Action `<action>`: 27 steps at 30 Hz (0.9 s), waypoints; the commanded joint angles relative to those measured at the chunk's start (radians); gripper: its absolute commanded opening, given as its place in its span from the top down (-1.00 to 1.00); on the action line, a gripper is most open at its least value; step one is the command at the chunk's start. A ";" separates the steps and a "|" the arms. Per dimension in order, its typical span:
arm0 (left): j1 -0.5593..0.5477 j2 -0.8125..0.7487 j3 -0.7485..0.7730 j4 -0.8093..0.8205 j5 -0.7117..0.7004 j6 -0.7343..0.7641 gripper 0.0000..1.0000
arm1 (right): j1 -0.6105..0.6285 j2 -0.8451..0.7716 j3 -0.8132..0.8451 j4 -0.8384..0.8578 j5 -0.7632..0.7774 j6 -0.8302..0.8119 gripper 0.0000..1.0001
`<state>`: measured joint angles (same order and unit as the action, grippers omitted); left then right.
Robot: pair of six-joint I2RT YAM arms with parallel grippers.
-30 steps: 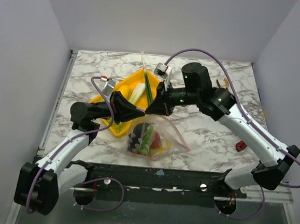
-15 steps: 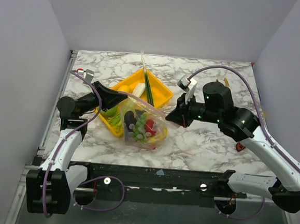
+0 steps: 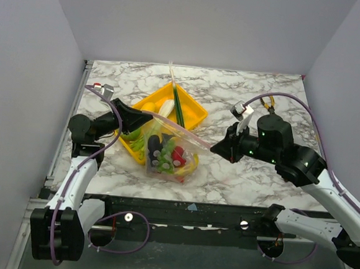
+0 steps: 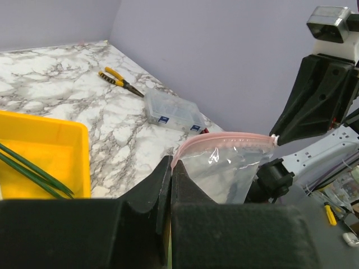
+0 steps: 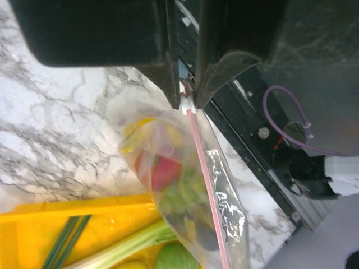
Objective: Place the food in the zip-top bag and seal the zipper
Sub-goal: Zip the zipper food storage bag at the center of the board, then place the zipper food storage bag at the center of the board.
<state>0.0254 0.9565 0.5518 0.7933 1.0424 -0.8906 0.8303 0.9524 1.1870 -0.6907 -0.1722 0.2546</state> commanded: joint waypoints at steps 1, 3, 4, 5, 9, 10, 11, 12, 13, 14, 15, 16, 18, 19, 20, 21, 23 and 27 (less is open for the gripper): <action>-0.100 0.037 0.085 -0.125 -0.106 0.131 1.00 | 0.005 -0.021 -0.010 -0.080 0.078 0.101 0.07; -0.205 0.081 0.128 -0.230 -0.187 0.215 1.00 | 0.004 -0.016 0.012 -0.080 0.090 0.128 -0.45; -0.260 0.103 0.141 -0.251 -0.239 0.251 1.00 | 0.004 -0.010 0.033 -0.084 0.123 0.138 -0.67; -0.318 0.138 0.161 -0.258 -0.277 0.271 1.00 | 0.004 -0.008 0.053 -0.090 0.181 0.145 -0.78; -0.511 0.326 0.302 -0.269 -0.362 0.312 1.00 | 0.005 0.009 0.149 -0.132 0.413 0.185 -0.99; -0.546 0.388 0.342 -0.279 -0.375 0.328 1.00 | 0.004 0.009 0.173 -0.140 0.471 0.194 -0.99; -0.580 0.435 0.401 -0.288 -0.389 0.339 1.00 | 0.004 0.004 0.192 -0.142 0.510 0.200 -0.99; -0.605 0.497 0.450 -0.301 -0.398 0.344 1.00 | 0.004 -0.006 0.200 -0.134 0.548 0.213 -0.99; -0.625 0.551 0.508 -0.310 -0.403 0.345 1.00 | 0.004 -0.022 0.207 -0.124 0.582 0.223 -0.99; -0.643 0.611 0.562 -0.320 -0.407 0.341 1.00 | 0.004 -0.032 0.214 -0.118 0.612 0.241 -0.99; -0.658 0.660 0.622 -0.327 -0.410 0.336 1.00 | 0.005 -0.043 0.227 -0.118 0.633 0.253 -0.99; -0.676 0.716 0.684 -0.333 -0.415 0.335 1.00 | 0.004 -0.048 0.241 -0.124 0.645 0.261 -0.99; -0.707 0.821 0.822 -0.396 -0.424 0.348 0.93 | 0.004 -0.051 0.265 -0.137 0.665 0.264 -0.99; -0.720 0.868 0.890 -0.446 -0.433 0.363 0.77 | 0.004 -0.051 0.273 -0.143 0.675 0.261 -0.99; -0.728 0.920 0.966 -0.502 -0.440 0.372 0.52 | 0.004 -0.047 0.281 -0.150 0.683 0.257 -0.99; -0.733 0.959 1.016 -0.554 -0.462 0.378 0.35 | 0.003 -0.044 0.289 -0.159 0.691 0.251 -0.99; -0.738 0.985 1.082 -0.624 -0.512 0.401 -0.01 | 0.004 -0.036 0.303 -0.178 0.716 0.241 -0.99; -0.736 0.916 1.115 -0.754 -0.602 0.505 -0.97 | 0.005 -0.071 0.300 -0.165 0.748 0.226 -0.99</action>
<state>-0.7136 1.9530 1.6093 0.2180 0.5697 -0.5068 0.8310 0.9035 1.4757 -0.8204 0.4923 0.4892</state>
